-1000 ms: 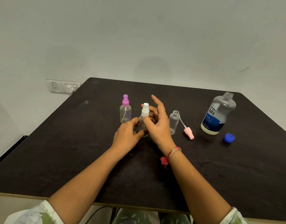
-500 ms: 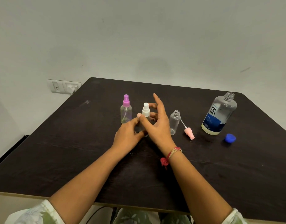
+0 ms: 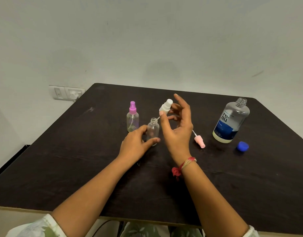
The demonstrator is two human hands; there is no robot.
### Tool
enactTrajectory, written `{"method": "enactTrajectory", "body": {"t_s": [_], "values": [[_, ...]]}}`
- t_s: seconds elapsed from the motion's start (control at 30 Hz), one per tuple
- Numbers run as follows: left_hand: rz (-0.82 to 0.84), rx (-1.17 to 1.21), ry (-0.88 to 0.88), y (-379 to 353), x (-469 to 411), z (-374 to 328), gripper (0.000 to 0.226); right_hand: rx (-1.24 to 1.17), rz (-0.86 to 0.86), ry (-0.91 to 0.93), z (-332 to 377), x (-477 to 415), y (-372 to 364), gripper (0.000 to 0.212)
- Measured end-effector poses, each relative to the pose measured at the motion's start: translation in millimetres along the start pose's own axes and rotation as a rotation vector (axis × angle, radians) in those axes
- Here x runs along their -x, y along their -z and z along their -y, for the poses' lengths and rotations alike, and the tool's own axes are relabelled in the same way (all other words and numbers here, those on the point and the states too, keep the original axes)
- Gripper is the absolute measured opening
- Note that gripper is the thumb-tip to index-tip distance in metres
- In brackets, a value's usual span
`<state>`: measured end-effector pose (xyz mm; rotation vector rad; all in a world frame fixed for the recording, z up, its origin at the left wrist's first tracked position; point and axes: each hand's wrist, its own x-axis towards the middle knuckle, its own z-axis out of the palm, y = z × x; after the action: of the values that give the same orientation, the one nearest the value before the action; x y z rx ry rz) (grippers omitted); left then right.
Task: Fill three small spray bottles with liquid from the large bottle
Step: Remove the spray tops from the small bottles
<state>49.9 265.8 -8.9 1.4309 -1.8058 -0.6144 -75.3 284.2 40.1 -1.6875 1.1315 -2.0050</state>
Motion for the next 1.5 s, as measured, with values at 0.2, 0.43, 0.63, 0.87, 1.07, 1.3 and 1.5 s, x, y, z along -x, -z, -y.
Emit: {"method": "enactTrajectory", "body": {"t_s": [0.2,0.43,0.63,0.87,1.07,1.3,1.5], "values": [[0.01,-0.012,0.012,0,0,-1,0.038,0.037,0.085,-0.016,10,-2,18,0.039],[-0.025,-0.041,0.0,-2,-2,-1,0.038,0.204,-0.028,0.099,35,7,50,0.027],[-0.014,-0.041,-0.011,-4,-3,5,0.046,0.781,0.257,0.047,12,31,50,0.009],[-0.046,0.056,-0.027,-5,-6,8,0.059,0.956,0.446,-0.064,-7,34,37,0.011],[-0.083,0.081,-0.04,-3,0,6,0.075,0.979,0.523,-0.105,-9,39,31,0.017],[-0.369,0.127,-0.142,21,13,-3,0.072,0.836,0.443,-0.141,-4,41,37,0.024],[-0.516,0.261,-0.001,21,-2,13,0.061,0.657,0.284,-0.135,15,46,43,0.021]]}}
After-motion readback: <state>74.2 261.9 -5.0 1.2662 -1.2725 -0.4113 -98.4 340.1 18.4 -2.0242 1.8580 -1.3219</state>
